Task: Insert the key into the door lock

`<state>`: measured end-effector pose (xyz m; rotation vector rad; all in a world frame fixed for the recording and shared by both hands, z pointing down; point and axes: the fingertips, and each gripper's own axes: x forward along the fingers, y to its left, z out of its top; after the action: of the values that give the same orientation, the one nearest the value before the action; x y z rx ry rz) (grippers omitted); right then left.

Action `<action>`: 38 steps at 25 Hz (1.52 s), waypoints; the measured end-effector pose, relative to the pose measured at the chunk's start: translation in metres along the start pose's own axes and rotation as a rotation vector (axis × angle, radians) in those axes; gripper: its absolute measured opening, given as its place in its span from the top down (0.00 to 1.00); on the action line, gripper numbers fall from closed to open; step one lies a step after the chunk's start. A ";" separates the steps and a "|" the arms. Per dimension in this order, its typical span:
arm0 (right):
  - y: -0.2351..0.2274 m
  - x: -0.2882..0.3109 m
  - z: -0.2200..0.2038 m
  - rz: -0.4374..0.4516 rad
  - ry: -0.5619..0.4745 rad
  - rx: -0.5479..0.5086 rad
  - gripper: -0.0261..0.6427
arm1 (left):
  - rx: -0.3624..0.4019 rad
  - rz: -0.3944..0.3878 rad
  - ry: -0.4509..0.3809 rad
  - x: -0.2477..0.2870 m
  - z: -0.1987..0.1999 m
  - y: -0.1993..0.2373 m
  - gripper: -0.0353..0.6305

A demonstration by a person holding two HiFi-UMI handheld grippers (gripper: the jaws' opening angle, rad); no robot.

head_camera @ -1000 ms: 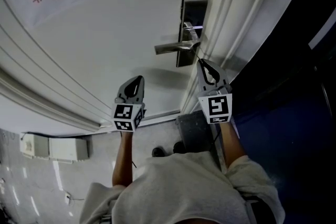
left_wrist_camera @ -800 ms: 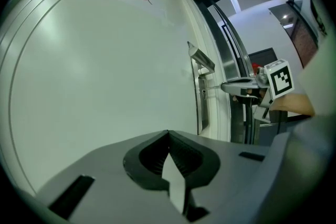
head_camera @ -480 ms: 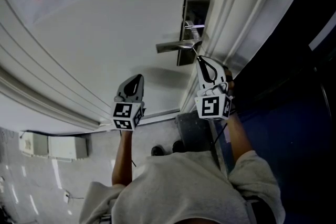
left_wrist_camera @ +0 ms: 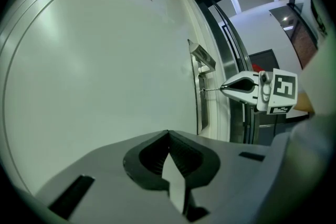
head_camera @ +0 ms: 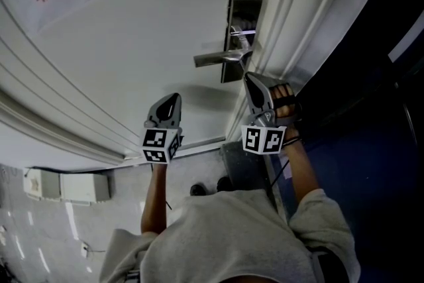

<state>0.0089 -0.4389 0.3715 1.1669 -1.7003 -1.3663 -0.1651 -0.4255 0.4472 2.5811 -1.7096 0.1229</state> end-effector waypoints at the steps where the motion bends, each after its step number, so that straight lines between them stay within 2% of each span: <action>1: 0.000 0.000 0.000 -0.003 0.002 -0.021 0.92 | -0.001 -0.001 0.002 0.000 -0.001 0.000 0.92; 6: 0.004 0.003 0.002 0.002 0.004 -0.103 0.92 | -0.005 -0.006 0.007 0.003 -0.003 -0.001 0.92; 16: 0.003 0.011 0.004 0.008 0.023 -0.107 0.92 | -0.011 -0.011 0.010 0.004 -0.006 0.000 0.92; 38: 0.005 0.025 0.005 -0.005 0.081 -0.187 0.92 | -0.016 -0.030 0.021 0.010 -0.012 -0.002 0.92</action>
<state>-0.0063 -0.4601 0.3738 1.1053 -1.4803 -1.4281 -0.1597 -0.4334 0.4599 2.5835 -1.6569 0.1335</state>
